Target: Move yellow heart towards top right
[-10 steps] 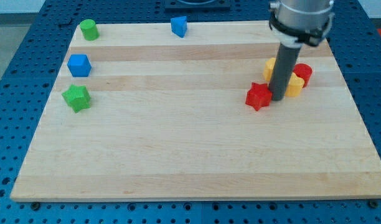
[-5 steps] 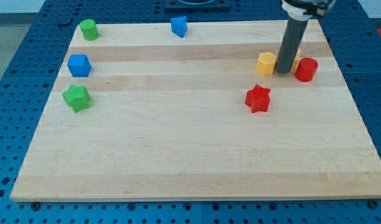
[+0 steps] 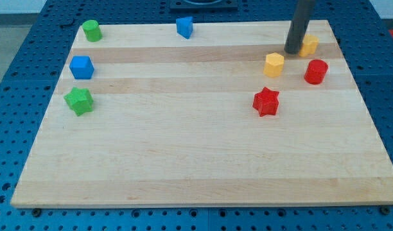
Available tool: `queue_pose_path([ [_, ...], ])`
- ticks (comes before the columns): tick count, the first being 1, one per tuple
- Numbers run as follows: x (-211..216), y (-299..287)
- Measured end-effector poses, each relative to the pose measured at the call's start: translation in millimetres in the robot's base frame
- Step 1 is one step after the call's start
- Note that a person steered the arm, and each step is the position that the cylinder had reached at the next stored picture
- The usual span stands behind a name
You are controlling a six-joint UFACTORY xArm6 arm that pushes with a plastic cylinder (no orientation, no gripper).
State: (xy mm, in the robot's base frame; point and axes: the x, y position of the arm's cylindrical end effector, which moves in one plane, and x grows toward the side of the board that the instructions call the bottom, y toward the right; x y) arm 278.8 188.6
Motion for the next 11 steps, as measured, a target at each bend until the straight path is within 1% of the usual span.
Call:
queue_pose_path([
  [1,-21.5,-0.1],
  [2,-10.1,-11.9],
  [3,4.7,-38.9],
  [4,21.9,-42.2],
  [6,41.3,-23.6],
  [7,41.9,-1.4],
  [8,22.4,11.3],
  [9,-11.9,11.3],
  [10,-30.1,11.3],
  [11,-22.4,11.1],
])
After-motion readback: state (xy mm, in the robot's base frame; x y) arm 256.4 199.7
